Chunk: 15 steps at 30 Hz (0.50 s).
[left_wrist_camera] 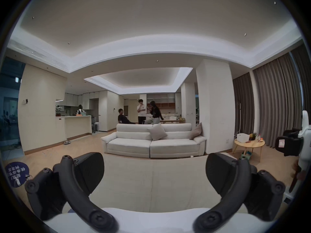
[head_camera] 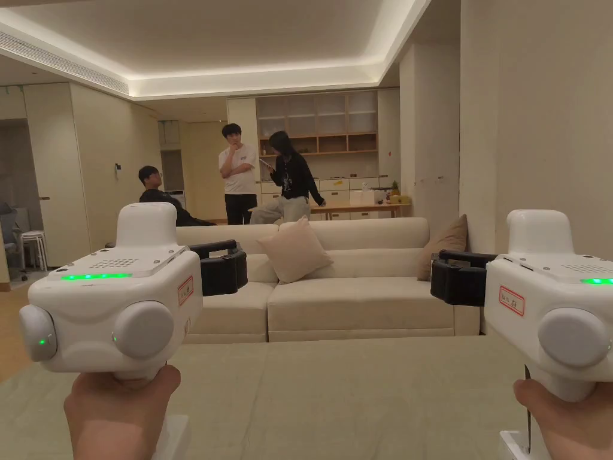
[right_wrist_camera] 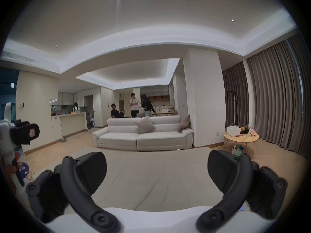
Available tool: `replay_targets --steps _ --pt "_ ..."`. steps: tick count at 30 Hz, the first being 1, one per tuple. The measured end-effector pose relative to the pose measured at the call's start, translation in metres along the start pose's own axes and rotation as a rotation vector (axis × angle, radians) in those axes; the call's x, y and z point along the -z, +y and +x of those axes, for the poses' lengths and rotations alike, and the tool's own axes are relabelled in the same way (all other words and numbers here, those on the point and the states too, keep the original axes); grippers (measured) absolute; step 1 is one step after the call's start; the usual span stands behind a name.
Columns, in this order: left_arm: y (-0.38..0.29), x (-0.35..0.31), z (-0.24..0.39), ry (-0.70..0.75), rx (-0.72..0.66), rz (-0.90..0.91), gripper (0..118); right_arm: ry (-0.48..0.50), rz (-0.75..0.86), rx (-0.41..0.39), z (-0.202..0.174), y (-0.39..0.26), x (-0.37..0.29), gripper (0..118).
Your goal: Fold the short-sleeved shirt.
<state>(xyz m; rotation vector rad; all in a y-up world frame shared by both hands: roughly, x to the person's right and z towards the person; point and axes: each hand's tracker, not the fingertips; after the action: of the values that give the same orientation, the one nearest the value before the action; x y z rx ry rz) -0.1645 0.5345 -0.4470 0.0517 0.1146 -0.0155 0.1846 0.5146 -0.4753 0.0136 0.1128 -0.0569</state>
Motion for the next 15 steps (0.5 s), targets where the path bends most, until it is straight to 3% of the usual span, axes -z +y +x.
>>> replay_targets --steps 15 --pt "0.0029 0.0013 0.0048 0.019 0.040 0.019 117 -0.025 0.038 -0.064 -0.0067 0.0071 -0.0063 118"
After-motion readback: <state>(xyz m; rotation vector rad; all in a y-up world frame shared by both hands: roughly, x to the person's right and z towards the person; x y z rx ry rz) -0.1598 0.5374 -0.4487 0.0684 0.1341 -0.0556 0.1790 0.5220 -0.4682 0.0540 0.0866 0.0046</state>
